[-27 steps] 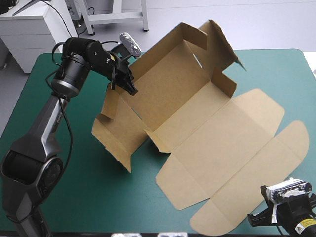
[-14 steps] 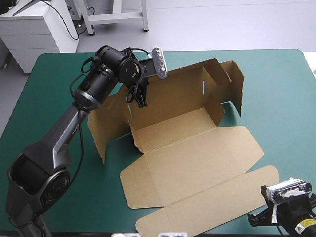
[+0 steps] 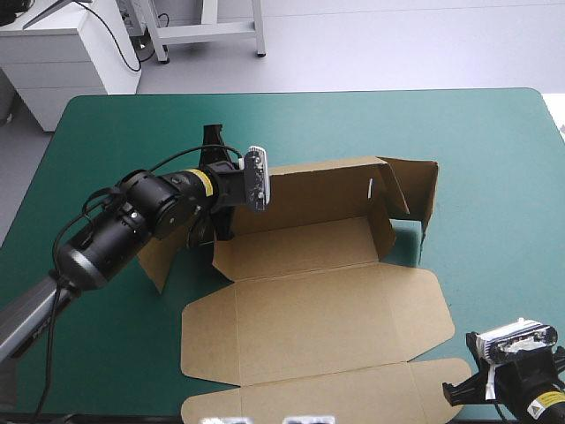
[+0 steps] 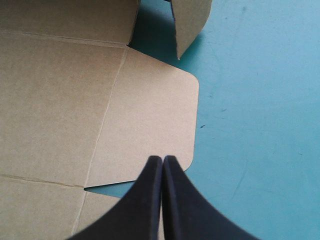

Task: Fold the box

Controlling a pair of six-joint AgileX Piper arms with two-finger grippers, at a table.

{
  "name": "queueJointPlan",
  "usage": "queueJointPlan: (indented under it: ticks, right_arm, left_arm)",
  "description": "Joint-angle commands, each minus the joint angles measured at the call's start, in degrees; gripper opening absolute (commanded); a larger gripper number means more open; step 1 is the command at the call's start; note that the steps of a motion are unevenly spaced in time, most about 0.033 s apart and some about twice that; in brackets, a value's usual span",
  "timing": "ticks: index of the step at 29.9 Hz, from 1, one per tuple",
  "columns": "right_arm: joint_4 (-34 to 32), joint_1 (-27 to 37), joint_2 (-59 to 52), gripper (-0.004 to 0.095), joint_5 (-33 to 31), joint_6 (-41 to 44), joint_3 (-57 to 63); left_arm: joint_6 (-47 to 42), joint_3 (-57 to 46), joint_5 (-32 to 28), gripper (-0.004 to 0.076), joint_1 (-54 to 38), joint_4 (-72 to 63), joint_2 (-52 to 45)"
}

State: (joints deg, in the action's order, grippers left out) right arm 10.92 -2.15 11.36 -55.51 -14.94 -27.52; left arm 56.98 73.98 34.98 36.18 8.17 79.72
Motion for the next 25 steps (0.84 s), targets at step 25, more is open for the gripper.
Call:
queueJointPlan:
  ticks: [25]
  right_arm:
    - [0.8, 0.0, 0.8, -0.0014, 9.2, 2.8, -1.2]
  left_arm:
    - [0.4, -19.9, -36.3, -0.0008, 0.4, 9.5, -5.9]
